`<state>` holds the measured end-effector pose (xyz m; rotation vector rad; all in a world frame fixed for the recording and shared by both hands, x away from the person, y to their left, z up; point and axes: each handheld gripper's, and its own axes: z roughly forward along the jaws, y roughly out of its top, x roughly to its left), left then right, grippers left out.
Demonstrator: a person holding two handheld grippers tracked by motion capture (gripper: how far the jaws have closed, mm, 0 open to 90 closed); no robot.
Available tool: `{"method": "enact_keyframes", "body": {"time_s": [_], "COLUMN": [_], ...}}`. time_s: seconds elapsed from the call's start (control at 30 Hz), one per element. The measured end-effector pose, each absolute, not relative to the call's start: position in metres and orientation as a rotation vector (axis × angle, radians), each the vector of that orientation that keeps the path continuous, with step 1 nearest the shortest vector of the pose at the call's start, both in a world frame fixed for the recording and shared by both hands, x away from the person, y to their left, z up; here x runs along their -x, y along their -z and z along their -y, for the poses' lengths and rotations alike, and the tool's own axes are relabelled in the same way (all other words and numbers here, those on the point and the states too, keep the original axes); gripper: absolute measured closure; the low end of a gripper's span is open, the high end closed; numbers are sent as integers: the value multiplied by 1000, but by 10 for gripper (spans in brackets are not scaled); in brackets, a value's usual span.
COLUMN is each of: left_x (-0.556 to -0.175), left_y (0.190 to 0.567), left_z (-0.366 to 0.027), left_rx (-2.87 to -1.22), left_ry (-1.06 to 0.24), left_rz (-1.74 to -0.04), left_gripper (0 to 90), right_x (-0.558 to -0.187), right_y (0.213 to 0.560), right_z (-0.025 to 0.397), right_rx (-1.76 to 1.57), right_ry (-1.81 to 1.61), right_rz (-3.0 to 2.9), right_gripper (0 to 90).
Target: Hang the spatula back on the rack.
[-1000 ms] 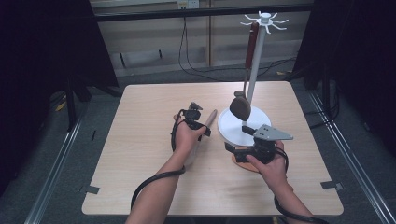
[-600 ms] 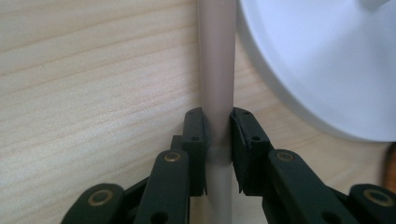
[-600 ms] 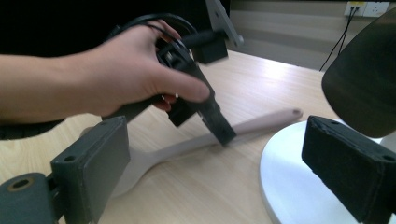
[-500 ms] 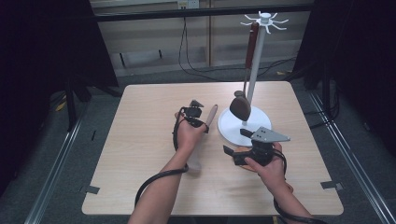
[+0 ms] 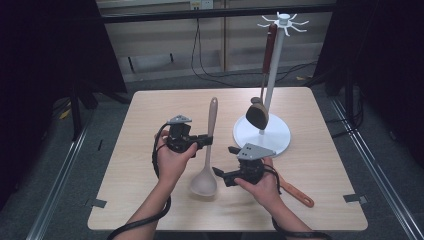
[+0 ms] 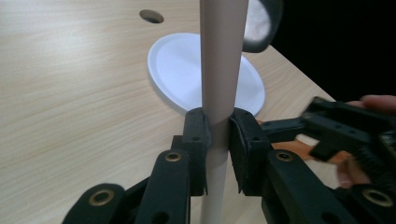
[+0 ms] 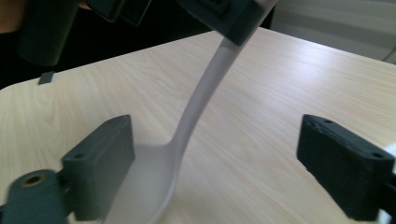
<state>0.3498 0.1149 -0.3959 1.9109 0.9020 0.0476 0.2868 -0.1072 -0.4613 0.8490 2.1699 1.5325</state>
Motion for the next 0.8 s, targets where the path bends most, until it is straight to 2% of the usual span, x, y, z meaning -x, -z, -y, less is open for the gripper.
{"method": "enact_keyframes", "body": {"time_s": [0.03,0.2,0.27,0.3,0.37,0.43,0.5,0.53,0.57,0.63,0.73,0.8], "left_x": [-345,-328,-325,-324,-324,-324,-323,-323,-323,-323,-323,-323], "left_y": [394,383,377,375,372,371,370,370,370,370,370,370], "left_z": [-115,-110,-109,-109,-108,-107,-105,-104,-103,-101,-100,-100], "left_rx": [-1909,-1898,-1888,-1891,-1877,-1868,-1850,-1845,-1844,-1830,-1807,-1781], "left_ry": [-48,-59,-64,-63,-61,-57,-41,-39,-40,-30,-19,-33], "left_rz": [-885,-822,-803,-795,-790,-786,-783,-784,-785,-772,-747,-739], "left_gripper": [772,772,772,772,772,772,772,772,772,770,766,595], "right_x": [-287,-288,-288,-288,-287,-288,-288,-287,-287,-287,-287,-289], "right_y": [462,459,458,455,453,449,448,446,446,444,444,442], "right_z": [103,92,93,97,99,107,109,113,113,119,125,135], "right_rx": [-842,-838,-825,-824,-824,-845,-847,-835,-835,-844,-868,-882], "right_ry": [-1543,-1644,-1654,-1666,-1671,-1719,-1717,-1739,-1739,-1766,-1803,-1772], "right_rz": [-2175,-2160,-2161,-2154,-2148,-2129,-2133,-2133,-2133,-2128,-2120,-2124], "right_gripper": [148,397,405,463,475,555,579,686,686,778,796,803]}}
